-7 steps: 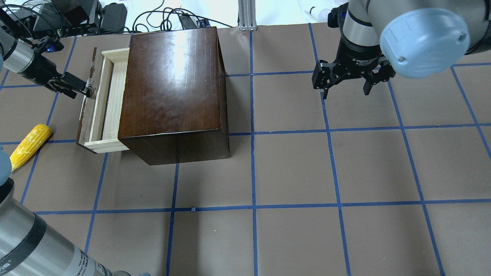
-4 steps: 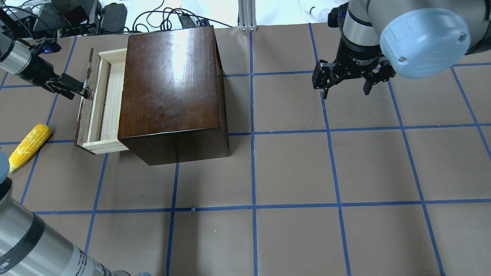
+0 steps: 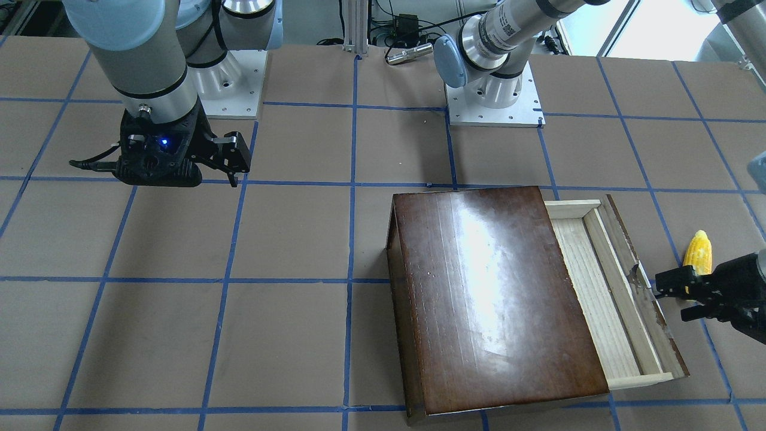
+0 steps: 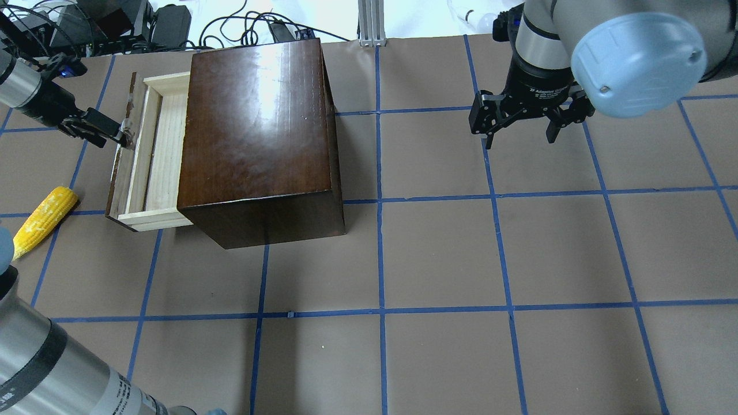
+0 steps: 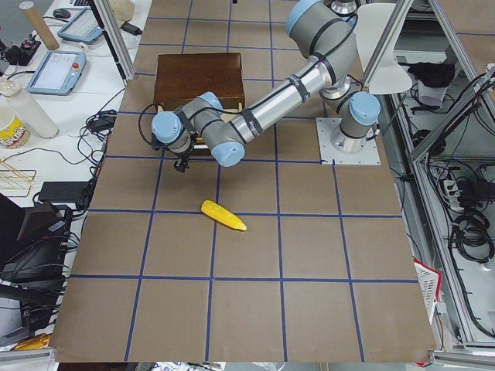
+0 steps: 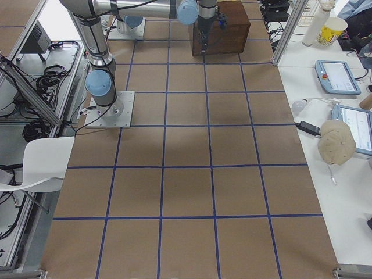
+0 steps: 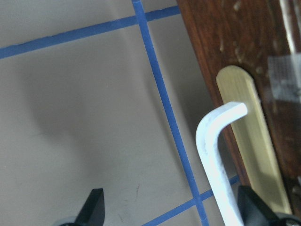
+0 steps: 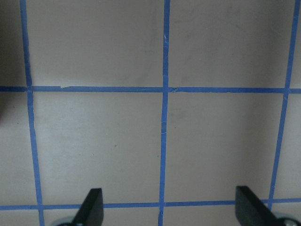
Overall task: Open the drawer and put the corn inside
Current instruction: 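Release the handle and move the left gripper over the yellow corn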
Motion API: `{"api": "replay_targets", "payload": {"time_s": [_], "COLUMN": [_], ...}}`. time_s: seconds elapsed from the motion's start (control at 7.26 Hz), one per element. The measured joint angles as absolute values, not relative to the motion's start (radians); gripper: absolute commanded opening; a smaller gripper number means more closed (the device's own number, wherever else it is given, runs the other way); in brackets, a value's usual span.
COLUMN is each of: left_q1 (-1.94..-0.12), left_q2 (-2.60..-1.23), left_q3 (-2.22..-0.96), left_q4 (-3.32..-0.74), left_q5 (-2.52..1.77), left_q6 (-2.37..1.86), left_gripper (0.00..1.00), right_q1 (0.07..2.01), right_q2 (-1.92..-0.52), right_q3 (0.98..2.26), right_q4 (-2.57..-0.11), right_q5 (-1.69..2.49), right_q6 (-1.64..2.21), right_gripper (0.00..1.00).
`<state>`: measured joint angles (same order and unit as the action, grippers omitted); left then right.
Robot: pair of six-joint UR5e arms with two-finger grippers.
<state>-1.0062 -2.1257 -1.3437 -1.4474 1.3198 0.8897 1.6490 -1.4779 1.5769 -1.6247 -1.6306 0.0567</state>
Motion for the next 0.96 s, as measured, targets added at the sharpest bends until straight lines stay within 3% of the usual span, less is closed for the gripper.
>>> {"api": "replay_targets", "payload": {"time_s": [0.96], "left_q1": [-0.881], "left_q2": [-2.082], "left_q3": [-1.277], "left_q4": [-1.487], "left_q5": [1.509], "left_q6": [0.965], "left_gripper": [1.0], "right_q1": [1.649], "right_q2": [-1.478], "right_q3": [1.577], "right_q4": [-1.624], "right_q5": [-1.632], "right_q6": [0.057], "right_gripper": [1.0]}}
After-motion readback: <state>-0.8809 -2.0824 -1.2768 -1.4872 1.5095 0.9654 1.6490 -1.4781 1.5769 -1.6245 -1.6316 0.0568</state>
